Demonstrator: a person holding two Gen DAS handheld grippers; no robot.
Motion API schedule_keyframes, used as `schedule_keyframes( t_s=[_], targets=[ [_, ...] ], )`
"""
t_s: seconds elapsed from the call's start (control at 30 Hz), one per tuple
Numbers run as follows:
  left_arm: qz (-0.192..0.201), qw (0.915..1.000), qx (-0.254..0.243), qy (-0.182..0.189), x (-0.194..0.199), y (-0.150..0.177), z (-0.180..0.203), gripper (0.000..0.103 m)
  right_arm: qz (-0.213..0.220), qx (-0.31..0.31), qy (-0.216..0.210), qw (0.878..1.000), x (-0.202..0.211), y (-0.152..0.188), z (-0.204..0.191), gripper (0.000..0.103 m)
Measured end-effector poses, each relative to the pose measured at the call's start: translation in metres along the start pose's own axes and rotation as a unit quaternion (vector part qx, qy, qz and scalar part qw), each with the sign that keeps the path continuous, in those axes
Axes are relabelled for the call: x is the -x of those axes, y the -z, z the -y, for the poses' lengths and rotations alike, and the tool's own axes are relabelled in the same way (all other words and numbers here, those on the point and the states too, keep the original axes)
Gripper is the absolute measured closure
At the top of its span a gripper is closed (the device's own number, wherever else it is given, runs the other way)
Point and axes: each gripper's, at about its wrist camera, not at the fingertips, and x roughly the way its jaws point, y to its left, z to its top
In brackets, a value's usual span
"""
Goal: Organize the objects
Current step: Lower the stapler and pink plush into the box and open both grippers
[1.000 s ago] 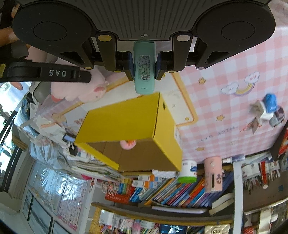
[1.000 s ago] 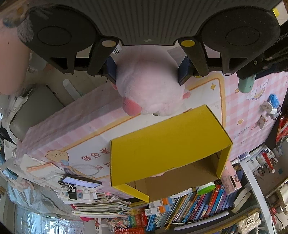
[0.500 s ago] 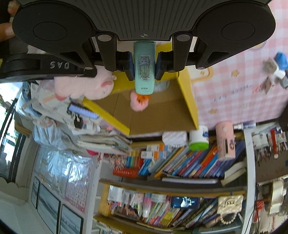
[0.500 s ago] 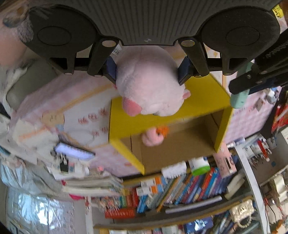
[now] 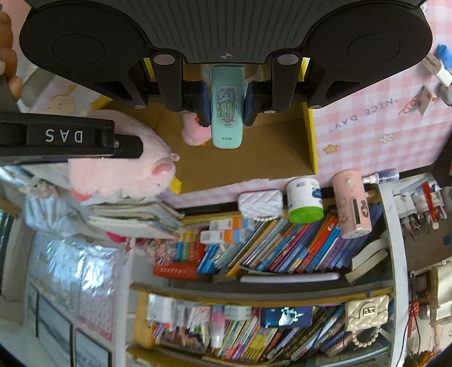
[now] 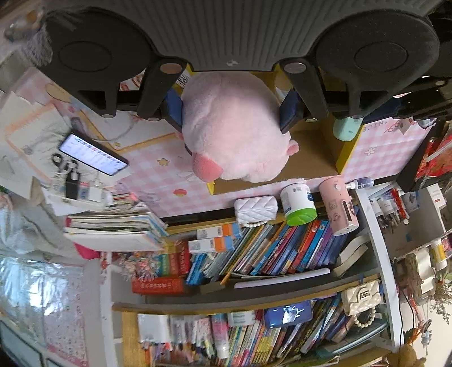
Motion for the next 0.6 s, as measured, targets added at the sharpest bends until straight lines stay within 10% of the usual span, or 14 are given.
schedule_keyframes(
  t_s=[0.6],
  targets=[
    [-0.081, 0.9956, -0.024, -0.039, -0.059, 0.012, 0.014, 0.08, -0.128, 0.078, -0.093, 0.984, -0.118, -0.012, -0.021, 0.037]
  ],
)
